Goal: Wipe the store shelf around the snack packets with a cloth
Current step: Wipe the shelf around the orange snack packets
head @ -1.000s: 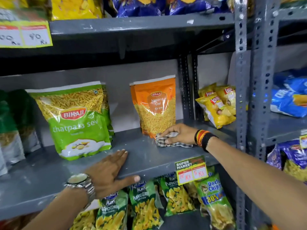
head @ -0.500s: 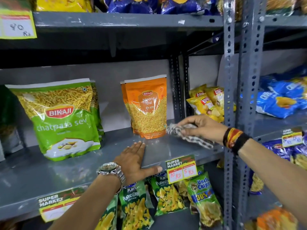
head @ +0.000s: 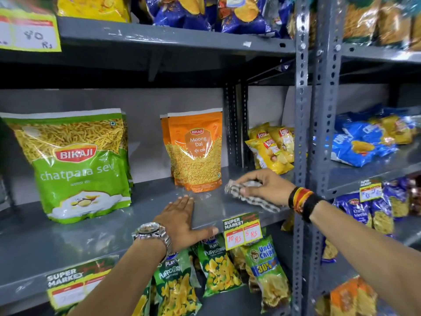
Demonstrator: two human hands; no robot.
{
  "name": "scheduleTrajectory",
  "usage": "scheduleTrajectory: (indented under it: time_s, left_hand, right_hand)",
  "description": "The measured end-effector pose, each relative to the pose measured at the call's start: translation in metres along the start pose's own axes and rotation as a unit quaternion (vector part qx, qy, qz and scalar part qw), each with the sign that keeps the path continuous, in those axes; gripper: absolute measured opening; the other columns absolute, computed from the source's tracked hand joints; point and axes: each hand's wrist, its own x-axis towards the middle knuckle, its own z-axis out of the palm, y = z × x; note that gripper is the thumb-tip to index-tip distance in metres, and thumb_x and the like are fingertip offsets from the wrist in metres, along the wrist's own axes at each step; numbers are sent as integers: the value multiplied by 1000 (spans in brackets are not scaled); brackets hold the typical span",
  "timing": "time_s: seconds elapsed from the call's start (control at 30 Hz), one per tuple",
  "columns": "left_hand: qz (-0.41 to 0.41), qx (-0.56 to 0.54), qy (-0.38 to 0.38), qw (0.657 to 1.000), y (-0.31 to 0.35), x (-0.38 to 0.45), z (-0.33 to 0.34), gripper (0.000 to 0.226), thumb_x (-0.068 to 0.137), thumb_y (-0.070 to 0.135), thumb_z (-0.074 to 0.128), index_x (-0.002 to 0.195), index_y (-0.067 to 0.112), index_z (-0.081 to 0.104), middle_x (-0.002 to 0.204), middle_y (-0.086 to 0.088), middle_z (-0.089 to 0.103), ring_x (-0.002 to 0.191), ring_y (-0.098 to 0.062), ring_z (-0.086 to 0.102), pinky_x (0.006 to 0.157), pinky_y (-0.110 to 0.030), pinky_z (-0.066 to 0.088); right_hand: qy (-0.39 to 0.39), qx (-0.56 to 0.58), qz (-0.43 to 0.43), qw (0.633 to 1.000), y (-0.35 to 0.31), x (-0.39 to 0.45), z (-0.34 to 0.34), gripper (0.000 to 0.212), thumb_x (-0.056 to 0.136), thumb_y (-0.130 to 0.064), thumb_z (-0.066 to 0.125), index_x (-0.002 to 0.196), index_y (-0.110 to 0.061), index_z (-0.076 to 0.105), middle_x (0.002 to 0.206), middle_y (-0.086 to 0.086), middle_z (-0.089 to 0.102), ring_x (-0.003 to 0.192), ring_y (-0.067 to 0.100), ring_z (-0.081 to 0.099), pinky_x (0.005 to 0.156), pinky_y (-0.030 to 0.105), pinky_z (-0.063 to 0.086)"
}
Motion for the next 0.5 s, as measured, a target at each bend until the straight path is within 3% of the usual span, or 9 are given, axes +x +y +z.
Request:
scheduleTrajectory:
  time_s: [0.07,0.13,0.23,0.37,0.43,0.5]
  left_hand:
    - [3,0,5,1000,0,1,1,139,56,105,12,162,15,2,171,-6,2,157,-21,8,125,-37,4]
    - [4,-1,7,1000,-1,1,1,141,54,106,10,162,15,1,171,-5,1,157,-21,7,124,-37,4]
    - [4,-3,3,1000,1,-2,0,145,49,107,6,162,16,0,171,-6,0,157,-21,6,125,-37,4]
    - [2,-3,1,1000,0,-4,-2,148,46,107,4,161,15,-1,171,-7,0,157,-21,6,125,-36,4]
    - [2,-1,3,1000,-1,-4,-2,146,48,107,4,161,15,-1,171,-6,0,157,-21,6,125,-36,3]
    - [-2,-3,-2,1000,0,-4,-3,148,45,107,2,161,16,-3,171,-6,-1,157,-20,5,125,-38,3]
  right_hand:
    - [82,4,15,997,1,8,-16,22,86,-13,70,108,-16,73,108,-11,67,96,-7,58,92,8,43]
    - [143,-22,42,989,7,21,-21,22,87,-11,70,109,-12,73,110,-5,67,102,4,57,93,16,40]
    - [188,-104,102,971,29,36,-13,19,86,-17,69,105,-20,74,118,0,70,111,18,62,98,26,45]
    - [162,-219,182,945,48,34,4,24,90,-26,58,111,-32,67,114,6,72,101,29,67,88,37,55]
    - [147,-290,153,933,45,27,11,30,90,-32,54,119,-35,62,116,4,71,103,29,66,90,40,54]
    - [120,-279,91,948,34,11,21,31,90,-33,56,120,-39,61,120,-3,69,104,24,65,91,39,53]
